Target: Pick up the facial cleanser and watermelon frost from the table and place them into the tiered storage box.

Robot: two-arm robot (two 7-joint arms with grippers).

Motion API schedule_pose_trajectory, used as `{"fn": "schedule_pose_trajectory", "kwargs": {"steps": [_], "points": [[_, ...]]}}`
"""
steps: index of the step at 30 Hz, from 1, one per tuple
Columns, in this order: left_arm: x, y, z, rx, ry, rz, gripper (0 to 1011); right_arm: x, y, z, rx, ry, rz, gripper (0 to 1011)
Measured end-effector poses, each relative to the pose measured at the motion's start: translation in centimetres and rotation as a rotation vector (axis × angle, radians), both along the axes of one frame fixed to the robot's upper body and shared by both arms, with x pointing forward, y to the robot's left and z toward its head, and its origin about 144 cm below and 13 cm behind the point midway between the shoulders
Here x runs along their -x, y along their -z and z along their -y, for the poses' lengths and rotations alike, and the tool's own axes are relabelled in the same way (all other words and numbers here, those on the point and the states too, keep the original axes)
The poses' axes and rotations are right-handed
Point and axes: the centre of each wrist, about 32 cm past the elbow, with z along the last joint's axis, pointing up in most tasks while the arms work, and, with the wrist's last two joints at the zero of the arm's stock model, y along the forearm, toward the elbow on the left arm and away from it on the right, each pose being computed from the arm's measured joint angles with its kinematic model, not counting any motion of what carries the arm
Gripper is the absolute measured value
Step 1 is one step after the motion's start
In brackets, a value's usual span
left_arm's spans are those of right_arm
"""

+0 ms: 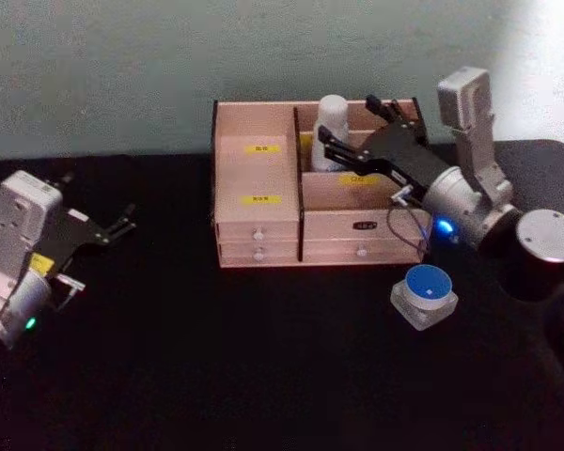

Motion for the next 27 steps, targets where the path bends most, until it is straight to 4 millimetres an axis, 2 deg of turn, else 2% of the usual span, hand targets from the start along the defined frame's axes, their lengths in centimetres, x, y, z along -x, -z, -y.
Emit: {"fn": "schedule_pose_trajectory", "kwargs": {"steps": [7,9,10,12,14,18,27], "points": [[0.0,0.0,0.0,0.000,0.000,0.000,1001,3.3,-1.0,1.8,0.014,-0.011,0.003,1002],[0.0,0.0,0.0,0.000,0.000,0.000,1001,4.9,-1.3,2.7,0.027,-0.017,-0.011,1002],[0.0,0.0,0.0,0.000,0.000,0.000,1001,4.9,-1.3,2.7,0.027,-0.017,-0.011,1002],[0.0,0.0,0.0,0.000,0.000,0.000,1001,6.7,-1.5,3.7,0.041,-0.024,-0.050,1002],[0.0,0.0,0.0,0.000,0.000,0.000,1001,7.0,-1.6,3.9,0.044,-0.025,-0.057,1002],[0.0,0.0,0.0,0.000,0.000,0.000,1001,9.4,-1.8,5.2,0.069,-0.028,-0.125,1003],[0.0,0.0,0.0,0.000,0.000,0.000,1001,12.8,-1.9,6.9,0.100,-0.016,-0.279,1002]]}}
